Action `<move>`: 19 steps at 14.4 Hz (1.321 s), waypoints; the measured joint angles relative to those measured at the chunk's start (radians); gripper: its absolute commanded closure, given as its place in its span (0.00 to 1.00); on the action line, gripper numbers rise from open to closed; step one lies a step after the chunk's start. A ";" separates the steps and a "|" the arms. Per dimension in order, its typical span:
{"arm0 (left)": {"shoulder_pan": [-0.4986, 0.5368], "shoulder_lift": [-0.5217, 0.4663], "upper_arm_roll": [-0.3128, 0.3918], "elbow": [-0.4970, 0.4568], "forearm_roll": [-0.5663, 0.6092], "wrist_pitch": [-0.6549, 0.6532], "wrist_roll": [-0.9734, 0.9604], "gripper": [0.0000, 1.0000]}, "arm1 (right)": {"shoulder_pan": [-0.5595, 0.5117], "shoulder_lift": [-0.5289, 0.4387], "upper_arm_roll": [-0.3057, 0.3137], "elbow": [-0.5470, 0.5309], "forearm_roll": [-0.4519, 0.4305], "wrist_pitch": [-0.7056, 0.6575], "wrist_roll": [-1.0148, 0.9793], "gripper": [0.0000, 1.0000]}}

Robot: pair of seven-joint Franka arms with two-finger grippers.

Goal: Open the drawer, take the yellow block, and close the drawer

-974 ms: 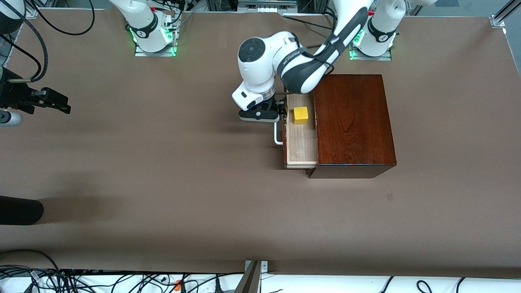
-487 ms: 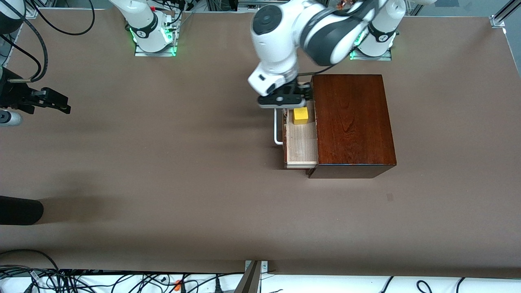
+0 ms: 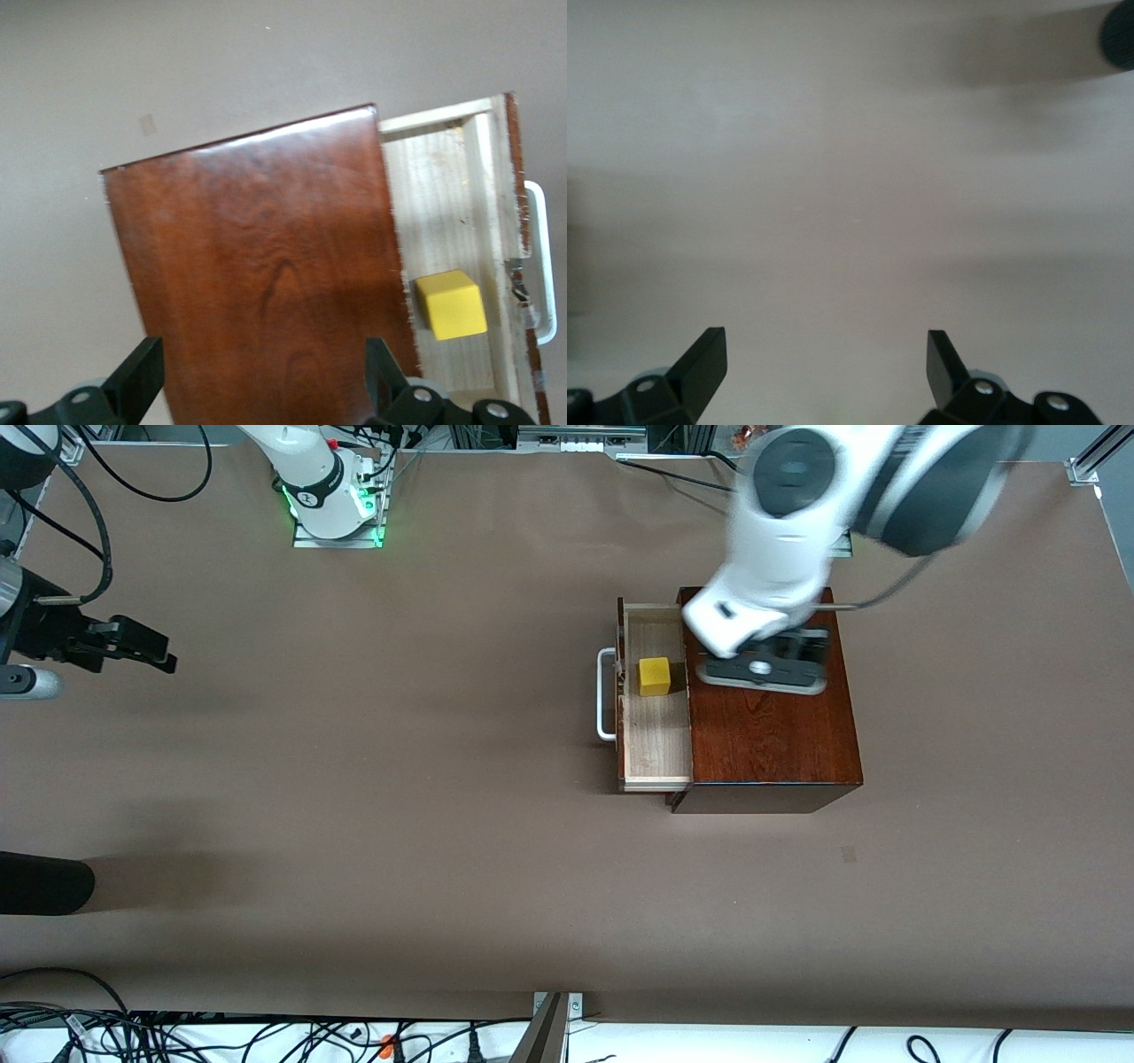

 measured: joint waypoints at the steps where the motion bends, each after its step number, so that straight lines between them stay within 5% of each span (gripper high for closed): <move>1: 0.044 -0.017 0.000 0.000 -0.024 -0.010 0.042 0.00 | 0.000 0.000 0.026 0.001 0.017 0.000 0.064 0.00; 7: 0.242 -0.082 0.000 -0.001 -0.122 -0.048 0.284 0.00 | 0.019 0.000 0.211 0.001 0.033 0.002 0.599 0.00; 12: 0.420 -0.079 0.011 -0.020 -0.202 -0.093 0.485 0.00 | 0.211 0.031 0.248 -0.002 0.033 0.017 1.179 0.00; 14: 0.384 -0.080 0.063 -0.024 -0.203 -0.095 0.494 0.00 | 0.314 0.061 0.249 -0.004 0.032 0.104 1.465 0.00; 19: 0.154 -0.136 0.315 -0.091 -0.203 0.006 0.417 0.00 | 0.524 0.177 0.250 0.039 0.010 0.263 2.117 0.00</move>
